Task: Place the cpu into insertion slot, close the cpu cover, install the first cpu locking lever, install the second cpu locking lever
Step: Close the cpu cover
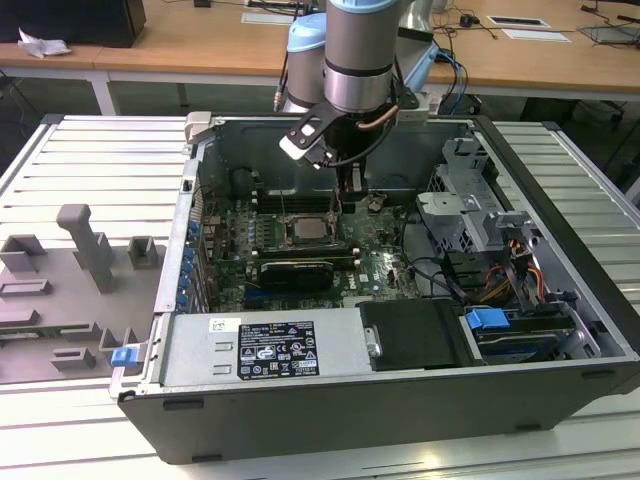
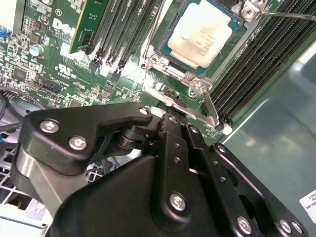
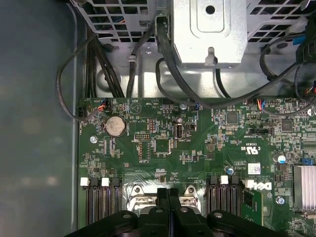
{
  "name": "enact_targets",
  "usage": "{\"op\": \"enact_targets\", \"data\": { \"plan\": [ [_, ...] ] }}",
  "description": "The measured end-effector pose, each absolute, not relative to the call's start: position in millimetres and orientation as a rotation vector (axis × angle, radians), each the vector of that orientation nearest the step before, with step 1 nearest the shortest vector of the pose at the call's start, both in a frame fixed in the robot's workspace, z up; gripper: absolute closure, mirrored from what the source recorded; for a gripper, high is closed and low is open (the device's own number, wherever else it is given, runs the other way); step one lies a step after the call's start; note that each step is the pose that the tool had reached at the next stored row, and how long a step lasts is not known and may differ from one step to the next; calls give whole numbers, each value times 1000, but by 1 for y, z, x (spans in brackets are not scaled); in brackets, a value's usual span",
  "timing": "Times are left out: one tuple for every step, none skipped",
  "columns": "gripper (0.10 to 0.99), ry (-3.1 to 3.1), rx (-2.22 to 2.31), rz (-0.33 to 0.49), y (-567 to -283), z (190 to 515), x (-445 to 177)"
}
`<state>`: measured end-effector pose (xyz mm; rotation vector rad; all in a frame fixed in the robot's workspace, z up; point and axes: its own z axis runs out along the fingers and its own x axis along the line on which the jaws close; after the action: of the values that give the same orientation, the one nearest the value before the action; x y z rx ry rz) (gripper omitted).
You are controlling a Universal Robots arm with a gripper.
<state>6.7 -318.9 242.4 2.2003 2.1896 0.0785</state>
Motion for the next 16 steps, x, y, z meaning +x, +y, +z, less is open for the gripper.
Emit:
{"op": "enact_targets", "data": {
  "plan": [
    [980,2190,2200,79,-319,242,6],
    [980,2190,2200,79,-319,242,5],
    [980,2190,2200,79,-319,242,5],
    [980,2190,2200,79,-319,242,5],
    [980,2190,2200,78,-319,242,4],
    [980,2189,2200,78,-319,242,3],
    [980,2190,2200,79,-319,242,2],
    [980,2190,2200,79,-319,242,2],
    [980,2190,2200,79,-319,242,2],
    [980,2190,2200,79,-319,242,1],
    [980,2190,2200,78,-319,242,1],
    [980,2189,2200,79,-319,242,0],
    [980,2190,2200,79,-319,242,0],
    [980,2190,2200,78,-319,242,-1],
    [980,2189,2200,78,-319,242,-1],
    [980,2190,2200,79,-319,241,-2]
  ]
}}
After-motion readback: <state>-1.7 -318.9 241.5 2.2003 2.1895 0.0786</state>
